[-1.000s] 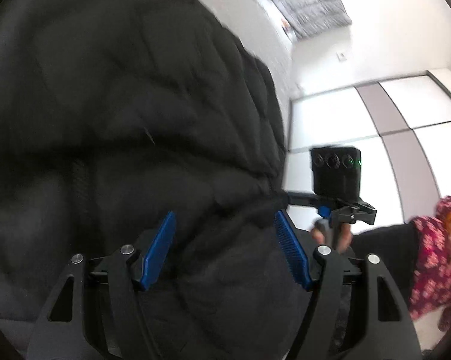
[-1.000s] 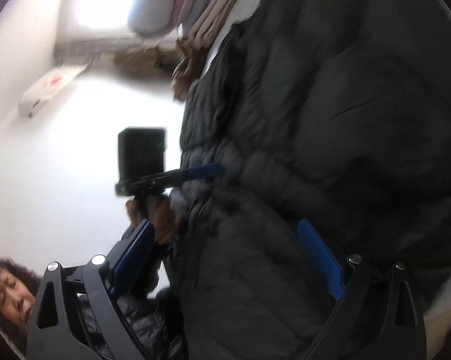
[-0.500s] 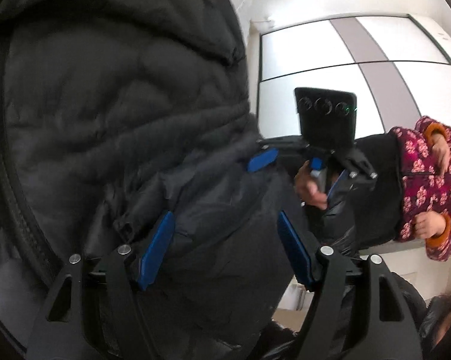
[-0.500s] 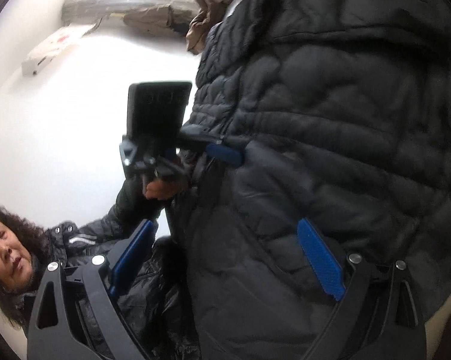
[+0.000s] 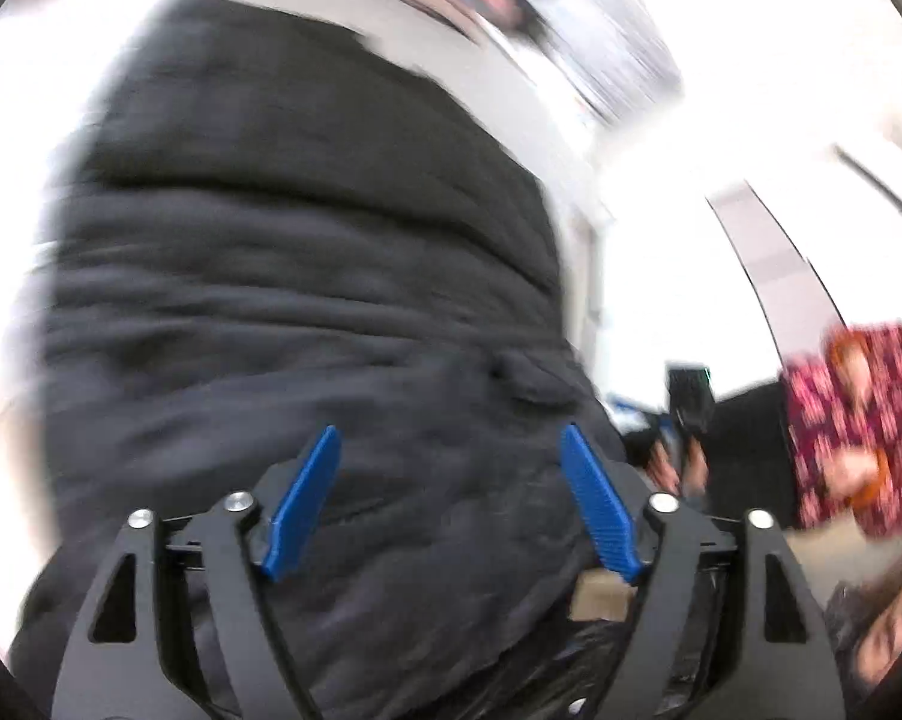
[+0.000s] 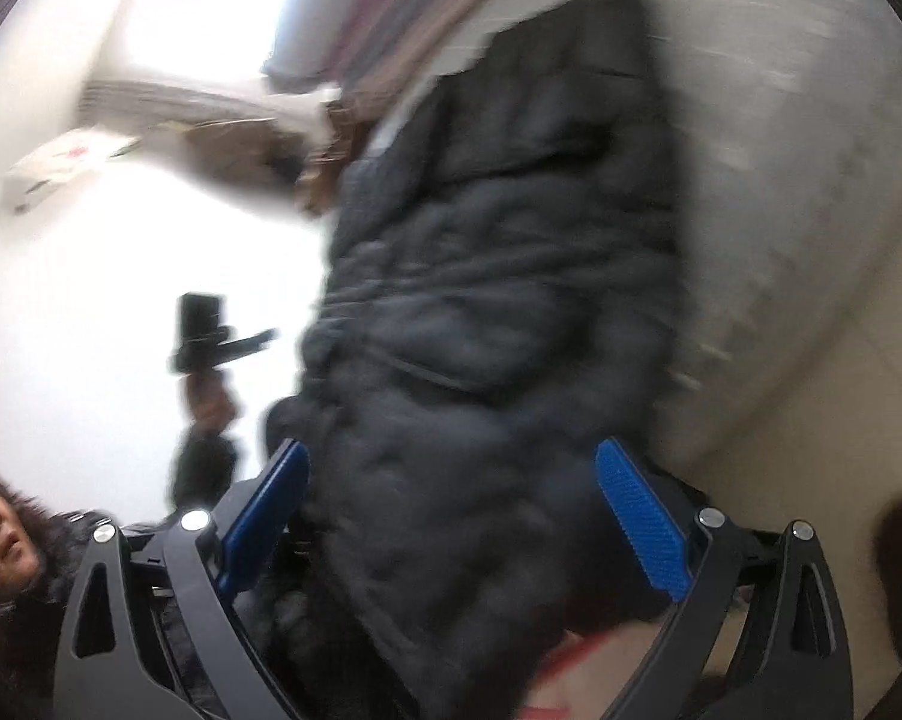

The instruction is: Fold large clothes

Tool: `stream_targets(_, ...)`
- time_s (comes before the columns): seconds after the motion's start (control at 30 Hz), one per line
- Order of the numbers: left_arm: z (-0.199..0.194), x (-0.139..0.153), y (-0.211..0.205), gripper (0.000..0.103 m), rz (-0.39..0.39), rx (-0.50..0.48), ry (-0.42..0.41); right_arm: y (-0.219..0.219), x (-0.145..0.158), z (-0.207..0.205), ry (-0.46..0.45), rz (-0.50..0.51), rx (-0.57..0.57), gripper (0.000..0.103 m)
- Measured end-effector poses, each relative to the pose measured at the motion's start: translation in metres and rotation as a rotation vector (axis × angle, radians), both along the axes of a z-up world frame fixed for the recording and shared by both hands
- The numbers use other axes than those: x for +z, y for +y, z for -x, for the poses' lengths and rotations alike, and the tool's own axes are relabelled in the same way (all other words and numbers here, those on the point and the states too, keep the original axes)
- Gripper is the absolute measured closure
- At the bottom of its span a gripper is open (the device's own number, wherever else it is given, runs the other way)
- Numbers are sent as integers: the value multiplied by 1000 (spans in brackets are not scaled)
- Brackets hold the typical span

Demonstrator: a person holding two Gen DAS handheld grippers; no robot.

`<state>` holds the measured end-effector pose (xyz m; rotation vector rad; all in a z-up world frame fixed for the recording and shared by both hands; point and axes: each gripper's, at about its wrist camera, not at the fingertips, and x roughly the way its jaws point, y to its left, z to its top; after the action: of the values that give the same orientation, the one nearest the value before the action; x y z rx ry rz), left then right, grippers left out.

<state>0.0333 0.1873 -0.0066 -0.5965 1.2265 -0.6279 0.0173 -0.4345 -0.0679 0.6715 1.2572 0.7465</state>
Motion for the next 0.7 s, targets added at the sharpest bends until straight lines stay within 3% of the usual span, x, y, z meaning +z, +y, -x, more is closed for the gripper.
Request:
stream_targets(0.1,25,-15,68,28,-67,167,67,-12,-21,12,60,5,-28,9)
stream_targets(0.23,48,-51,101,28,-97,222,173,-15,-43,17,95,-44,-31,9)
stream_targets(0.43,42,-110,94,28,-104,218,296,-10,-54,22,116,-135,-14,9)
stream_targets(0.6,32,-124,73,28,-185,134,347,-10,-56,30,118,-203,-3,9)
stream_targets(0.7,29,-133,57,28,-177,77,376,-11,-57,31,120,-235,-14,9)
